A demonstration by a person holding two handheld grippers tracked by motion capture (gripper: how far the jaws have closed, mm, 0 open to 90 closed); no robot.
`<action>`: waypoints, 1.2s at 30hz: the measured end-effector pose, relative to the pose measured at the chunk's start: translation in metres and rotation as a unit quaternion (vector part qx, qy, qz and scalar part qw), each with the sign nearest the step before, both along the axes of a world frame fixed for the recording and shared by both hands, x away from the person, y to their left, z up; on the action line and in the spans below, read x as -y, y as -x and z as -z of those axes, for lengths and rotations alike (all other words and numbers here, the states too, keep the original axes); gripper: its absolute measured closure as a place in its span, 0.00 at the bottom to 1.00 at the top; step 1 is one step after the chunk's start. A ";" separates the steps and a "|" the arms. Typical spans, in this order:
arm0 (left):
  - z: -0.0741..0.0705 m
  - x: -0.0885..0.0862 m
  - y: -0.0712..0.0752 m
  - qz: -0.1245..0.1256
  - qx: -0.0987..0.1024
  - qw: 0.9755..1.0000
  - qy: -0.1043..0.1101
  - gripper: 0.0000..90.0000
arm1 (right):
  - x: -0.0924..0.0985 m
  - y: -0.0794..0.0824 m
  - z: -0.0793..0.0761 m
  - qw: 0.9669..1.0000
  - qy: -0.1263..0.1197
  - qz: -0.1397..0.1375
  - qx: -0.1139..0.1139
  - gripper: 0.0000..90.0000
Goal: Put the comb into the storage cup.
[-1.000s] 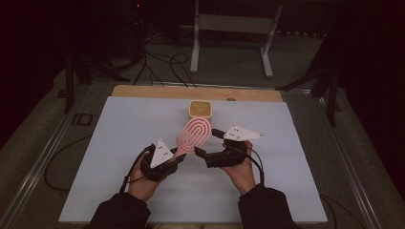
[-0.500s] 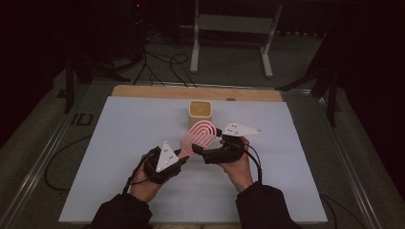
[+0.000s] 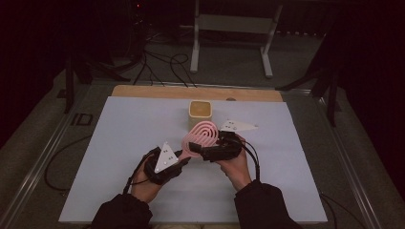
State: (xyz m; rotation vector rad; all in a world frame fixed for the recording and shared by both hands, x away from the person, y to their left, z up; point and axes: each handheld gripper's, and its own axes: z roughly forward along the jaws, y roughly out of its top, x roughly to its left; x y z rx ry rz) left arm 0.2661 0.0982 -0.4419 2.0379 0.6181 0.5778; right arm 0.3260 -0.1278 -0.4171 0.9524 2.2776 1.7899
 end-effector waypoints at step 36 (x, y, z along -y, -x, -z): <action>0.001 -0.002 -0.001 0.010 -0.004 1.000 0.013 0.79 | 0.004 0.004 -0.004 0.996 -0.065 -0.054 -0.026 0.69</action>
